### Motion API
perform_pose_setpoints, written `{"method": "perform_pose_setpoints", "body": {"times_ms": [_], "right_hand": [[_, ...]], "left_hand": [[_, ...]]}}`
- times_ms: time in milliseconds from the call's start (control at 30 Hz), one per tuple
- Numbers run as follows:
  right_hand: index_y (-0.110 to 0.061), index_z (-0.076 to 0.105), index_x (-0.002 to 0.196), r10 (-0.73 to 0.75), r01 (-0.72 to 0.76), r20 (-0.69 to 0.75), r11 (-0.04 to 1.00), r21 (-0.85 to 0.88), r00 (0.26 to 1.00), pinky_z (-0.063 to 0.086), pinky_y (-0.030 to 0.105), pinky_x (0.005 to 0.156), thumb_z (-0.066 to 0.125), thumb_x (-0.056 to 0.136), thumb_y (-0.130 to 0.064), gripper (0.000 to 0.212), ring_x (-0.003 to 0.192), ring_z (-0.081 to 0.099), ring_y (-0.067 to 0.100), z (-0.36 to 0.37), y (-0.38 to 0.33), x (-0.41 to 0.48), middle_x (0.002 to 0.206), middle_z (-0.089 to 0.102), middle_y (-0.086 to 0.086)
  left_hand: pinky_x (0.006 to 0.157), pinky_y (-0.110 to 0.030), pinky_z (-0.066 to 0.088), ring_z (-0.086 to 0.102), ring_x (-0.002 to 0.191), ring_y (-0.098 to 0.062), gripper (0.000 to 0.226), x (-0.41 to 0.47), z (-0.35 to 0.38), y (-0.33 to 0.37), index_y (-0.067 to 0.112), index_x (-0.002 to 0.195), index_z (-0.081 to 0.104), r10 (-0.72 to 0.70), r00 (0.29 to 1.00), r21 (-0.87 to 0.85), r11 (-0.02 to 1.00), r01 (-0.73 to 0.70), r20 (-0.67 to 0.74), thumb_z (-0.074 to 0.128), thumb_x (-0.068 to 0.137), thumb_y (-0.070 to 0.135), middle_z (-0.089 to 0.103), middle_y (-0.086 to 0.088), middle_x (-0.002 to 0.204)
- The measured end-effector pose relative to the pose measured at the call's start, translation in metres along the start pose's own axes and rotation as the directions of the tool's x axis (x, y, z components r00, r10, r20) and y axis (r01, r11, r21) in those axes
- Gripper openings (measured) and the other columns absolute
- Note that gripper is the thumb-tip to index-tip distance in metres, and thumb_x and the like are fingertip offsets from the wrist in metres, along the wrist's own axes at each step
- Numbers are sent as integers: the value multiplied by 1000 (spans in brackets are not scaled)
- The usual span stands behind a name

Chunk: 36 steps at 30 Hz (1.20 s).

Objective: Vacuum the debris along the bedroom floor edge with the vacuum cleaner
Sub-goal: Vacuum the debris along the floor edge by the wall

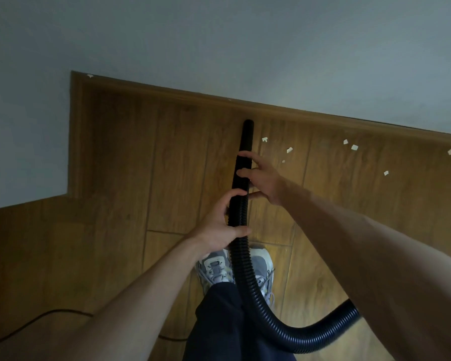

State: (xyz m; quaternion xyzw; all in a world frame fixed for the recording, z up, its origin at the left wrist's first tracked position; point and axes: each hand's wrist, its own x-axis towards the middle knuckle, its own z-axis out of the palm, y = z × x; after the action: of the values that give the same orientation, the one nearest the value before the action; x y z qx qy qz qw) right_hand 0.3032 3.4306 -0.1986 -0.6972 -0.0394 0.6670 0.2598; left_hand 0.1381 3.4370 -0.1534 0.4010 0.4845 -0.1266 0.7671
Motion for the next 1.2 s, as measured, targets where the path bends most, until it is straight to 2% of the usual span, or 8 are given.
{"method": "perform_pose_setpoints", "body": {"times_ms": [200, 367, 433, 567, 767, 900, 1000, 1200], "right_hand": [[-38, 48, 135, 9, -8, -12, 999, 38, 1000, 56, 31, 65, 58, 94, -12, 49, 89, 65, 20, -8, 20, -10, 115, 61, 8], [-39, 48, 134, 20, -19, -11, 997, 81, 1000, 57, 31, 63, 58, 95, -13, 48, 91, 65, 21, -12, 41, -21, 114, 61, 9], [-38, 49, 134, 22, -20, -24, 995, 100, 999, 59, 34, 65, 58, 95, -12, 47, 87, 65, 19, -15, 47, -23, 111, 63, 8], [-37, 49, 135, 23, -17, -44, 991, 134, 999, 59, 35, 70, 57, 95, -12, 47, 84, 65, 18, -23, 55, -29, 110, 63, 8], [-36, 47, 136, 16, -7, -50, 987, 161, 999, 59, 38, 76, 57, 95, -12, 48, 89, 65, 21, -33, 76, -38, 113, 62, 8], [-37, 47, 136, 19, -8, -64, 984, 178, 998, 59, 39, 77, 56, 95, -11, 49, 92, 65, 22, -38, 93, -45, 112, 62, 6], [-39, 49, 135, 25, -10, -80, 983, 182, 997, 59, 39, 76, 56, 94, -11, 50, 94, 64, 24, -45, 101, -48, 116, 61, 8], [-39, 47, 136, 13, 1, -93, 988, 151, 996, 58, 44, 83, 56, 95, -12, 50, 99, 64, 26, -65, 105, -48, 119, 60, 10]], "left_hand": [[80, -50, 59, 60, 102, -29, 68, -3, 14, -10, 53, 119, 49, -23, 1000, 31, 999, 22, 13, 76, 80, 4, 52, -1, 117], [60, -37, 58, 60, 101, -31, 67, -9, 24, -21, 50, 120, 50, -65, 997, 9, 998, 65, 40, 74, 81, 1, 51, -8, 119], [60, -36, 55, 60, 100, -29, 67, -10, 28, -23, 52, 118, 50, -60, 998, 45, 997, 59, 36, 75, 81, 2, 52, -7, 119], [74, -43, 56, 60, 104, -28, 67, -9, 38, -22, 54, 117, 50, -69, 996, 77, 995, 65, 51, 76, 80, 4, 53, -3, 119], [67, -36, 55, 62, 104, -30, 67, -11, 55, -31, 54, 117, 50, -91, 995, 103, 991, 85, 50, 76, 80, 5, 54, -2, 119], [63, -38, 57, 62, 102, -32, 66, -14, 69, -39, 54, 117, 51, -108, 993, 100, 990, 102, 54, 75, 81, 4, 52, -1, 119], [67, -45, 61, 61, 104, -35, 65, -13, 83, -45, 50, 118, 51, -122, 990, 65, 991, 117, 76, 73, 83, 1, 50, 1, 118], [53, -29, 54, 62, 94, -30, 64, -4, 98, -42, 47, 120, 51, -107, 989, 33, 994, 104, 103, 71, 84, -2, 49, 2, 117]]}}
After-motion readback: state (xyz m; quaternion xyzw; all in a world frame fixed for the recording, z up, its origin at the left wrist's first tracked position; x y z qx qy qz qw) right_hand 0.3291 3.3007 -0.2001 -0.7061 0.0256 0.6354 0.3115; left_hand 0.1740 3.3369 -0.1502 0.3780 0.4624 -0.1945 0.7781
